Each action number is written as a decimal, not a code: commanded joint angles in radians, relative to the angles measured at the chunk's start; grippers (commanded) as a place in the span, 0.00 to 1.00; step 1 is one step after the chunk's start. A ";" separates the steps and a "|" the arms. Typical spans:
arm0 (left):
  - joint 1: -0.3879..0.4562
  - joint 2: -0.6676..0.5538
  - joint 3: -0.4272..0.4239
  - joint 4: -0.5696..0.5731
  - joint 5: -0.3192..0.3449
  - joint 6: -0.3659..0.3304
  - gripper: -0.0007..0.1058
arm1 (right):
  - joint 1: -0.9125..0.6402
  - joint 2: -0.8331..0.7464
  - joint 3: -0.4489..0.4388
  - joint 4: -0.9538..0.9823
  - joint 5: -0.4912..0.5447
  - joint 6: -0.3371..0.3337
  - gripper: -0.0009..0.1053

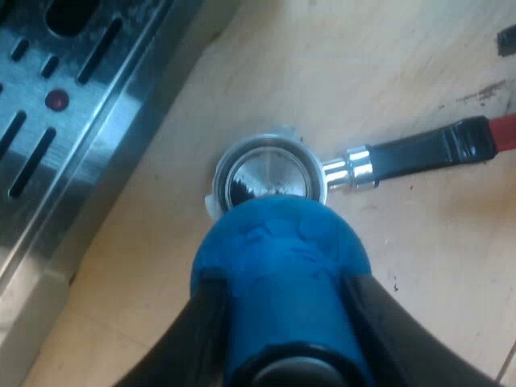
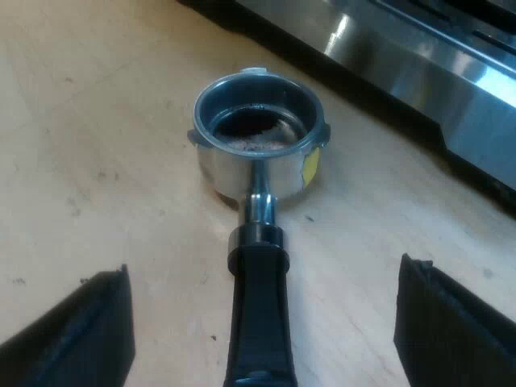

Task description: Grind coffee beans and then tamp

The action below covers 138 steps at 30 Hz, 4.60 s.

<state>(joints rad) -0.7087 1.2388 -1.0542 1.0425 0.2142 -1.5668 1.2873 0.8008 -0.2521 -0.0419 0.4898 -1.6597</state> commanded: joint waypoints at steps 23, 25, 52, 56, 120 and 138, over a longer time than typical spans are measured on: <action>-0.085 0.210 -0.010 -0.115 -0.084 -0.005 0.01 | -0.002 -0.005 0.001 -0.005 0.004 0.003 0.66; -0.074 0.213 -0.010 -0.127 -0.083 -0.007 0.01 | -0.002 -0.005 0.001 -0.005 0.004 0.003 0.66; -0.032 0.315 -0.010 -0.137 0.015 -0.007 0.01 | -0.002 -0.005 0.001 -0.005 0.004 0.003 0.66; -0.032 0.336 -0.010 -0.152 0.051 -0.007 0.01 | -0.002 -0.005 0.001 -0.005 0.004 0.003 0.66; -0.032 0.172 -0.047 -0.118 -0.021 -0.007 0.01 | -0.002 -0.005 -0.021 -0.083 0.004 -0.027 0.66; 0.000 -0.095 0.145 -0.053 -0.052 -0.095 0.01 | -0.002 -0.005 -0.223 0.072 -0.123 -0.071 0.66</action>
<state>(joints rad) -0.7144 1.1552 -0.9080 1.0005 0.1688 -1.6404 1.2873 0.8008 -0.4632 0.0109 0.3841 -1.7190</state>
